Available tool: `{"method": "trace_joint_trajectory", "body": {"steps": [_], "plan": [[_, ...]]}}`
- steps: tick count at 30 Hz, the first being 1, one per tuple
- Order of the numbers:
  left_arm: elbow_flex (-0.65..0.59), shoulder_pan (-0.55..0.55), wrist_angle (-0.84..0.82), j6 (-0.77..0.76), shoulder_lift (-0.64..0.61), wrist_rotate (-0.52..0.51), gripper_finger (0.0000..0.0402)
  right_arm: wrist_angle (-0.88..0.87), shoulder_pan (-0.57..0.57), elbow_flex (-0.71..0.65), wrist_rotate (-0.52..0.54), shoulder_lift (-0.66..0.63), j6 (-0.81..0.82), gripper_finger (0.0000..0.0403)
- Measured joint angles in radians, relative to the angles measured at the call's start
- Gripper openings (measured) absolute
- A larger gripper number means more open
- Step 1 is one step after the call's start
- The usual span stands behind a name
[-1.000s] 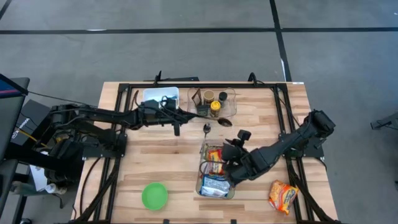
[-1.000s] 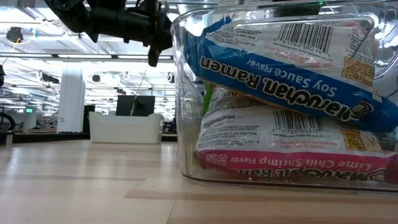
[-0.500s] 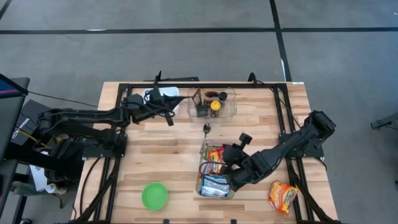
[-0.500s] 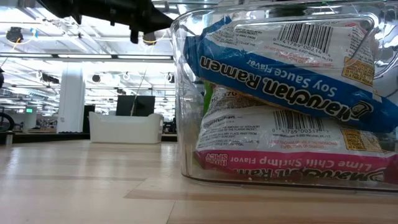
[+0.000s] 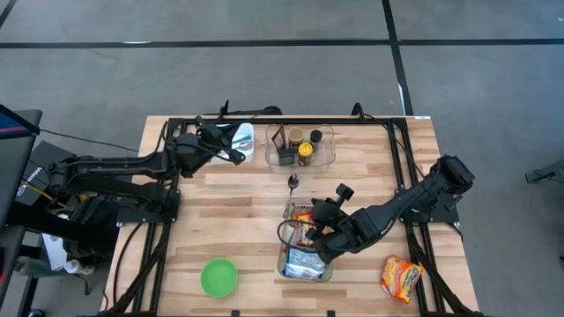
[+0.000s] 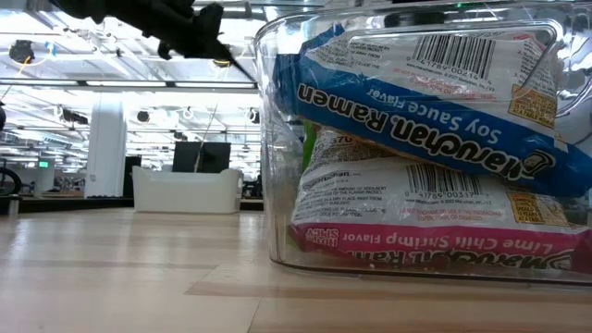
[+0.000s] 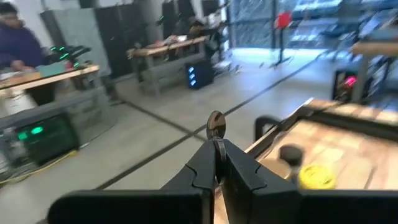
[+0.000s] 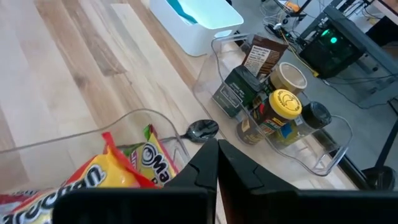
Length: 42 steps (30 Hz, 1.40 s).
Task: Pick & Place Food Item
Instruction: Put the bottom black spoon into the white bin
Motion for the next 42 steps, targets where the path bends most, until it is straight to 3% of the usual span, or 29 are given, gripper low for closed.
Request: {"method": "trace_joint_trajectory", "body": {"steps": [9,16,23,29,35,42], "plan": [[0.000,0.001,-0.130,-0.006,-0.068,-0.028,0.0004,0.059,-0.041,0.000,-0.003,0.000,-0.027,0.0004],[0.000,0.065,-0.217,-0.011,-0.120,-0.029,0.0005,0.101,-0.065,0.000,-0.003,0.000,-0.053,0.0004],[0.000,0.152,-0.294,-0.056,-0.117,-0.029,0.0005,0.133,-0.086,0.000,-0.030,0.000,-0.047,0.0004],[-0.002,0.162,-0.406,-0.112,-0.116,-0.026,0.0004,0.130,-0.085,0.000,-0.031,0.000,-0.054,0.0004],[-0.095,0.162,-0.384,-0.125,-0.151,-0.023,0.0004,0.130,-0.086,0.000,-0.031,0.000,-0.054,0.0004],[-0.271,0.162,-0.210,-0.122,-0.269,0.005,0.0004,0.129,-0.085,0.000,-0.031,0.000,-0.056,0.0004]]}}
